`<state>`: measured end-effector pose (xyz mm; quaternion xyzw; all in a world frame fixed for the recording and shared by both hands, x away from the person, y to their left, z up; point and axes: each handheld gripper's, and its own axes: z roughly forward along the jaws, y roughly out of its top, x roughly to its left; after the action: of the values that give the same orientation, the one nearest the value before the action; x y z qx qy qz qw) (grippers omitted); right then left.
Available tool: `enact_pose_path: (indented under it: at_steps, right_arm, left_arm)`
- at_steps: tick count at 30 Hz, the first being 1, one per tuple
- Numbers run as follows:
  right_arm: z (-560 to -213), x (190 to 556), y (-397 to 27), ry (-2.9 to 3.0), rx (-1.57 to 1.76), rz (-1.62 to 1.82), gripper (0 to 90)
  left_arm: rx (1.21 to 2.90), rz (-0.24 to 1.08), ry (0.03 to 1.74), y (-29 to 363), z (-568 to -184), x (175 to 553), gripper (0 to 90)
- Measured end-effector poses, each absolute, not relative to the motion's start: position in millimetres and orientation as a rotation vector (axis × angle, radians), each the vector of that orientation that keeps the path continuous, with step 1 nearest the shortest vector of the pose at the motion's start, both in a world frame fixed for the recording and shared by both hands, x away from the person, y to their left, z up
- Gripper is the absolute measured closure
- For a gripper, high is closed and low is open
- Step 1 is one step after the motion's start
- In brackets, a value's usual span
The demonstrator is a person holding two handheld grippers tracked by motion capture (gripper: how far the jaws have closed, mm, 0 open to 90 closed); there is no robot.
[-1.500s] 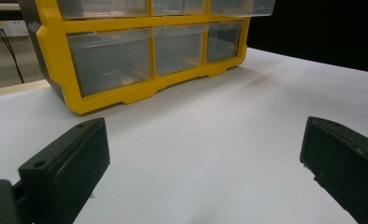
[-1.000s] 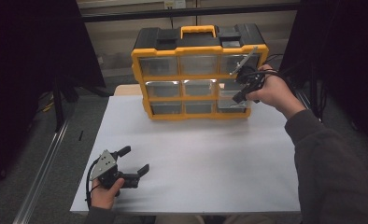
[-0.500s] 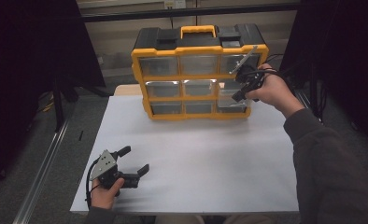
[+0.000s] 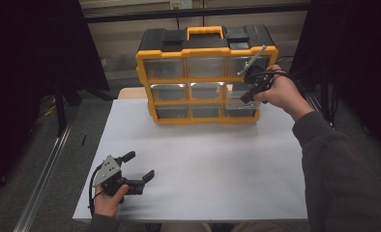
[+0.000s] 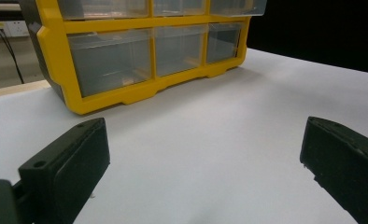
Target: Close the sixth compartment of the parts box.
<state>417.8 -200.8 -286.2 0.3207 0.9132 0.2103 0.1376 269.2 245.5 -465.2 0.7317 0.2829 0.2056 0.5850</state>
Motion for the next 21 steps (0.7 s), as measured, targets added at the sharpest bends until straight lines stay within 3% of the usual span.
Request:
enact_pose_path:
  at_steps: [21]
  right_arm:
    - [-285.7, 421.5, -204.6, 2.607, 0.945, 0.611, 90.0]
  left_arm:
    - [1.67, 0.461, 0.68, 242.7, -465.9, 268.5, 1.5]
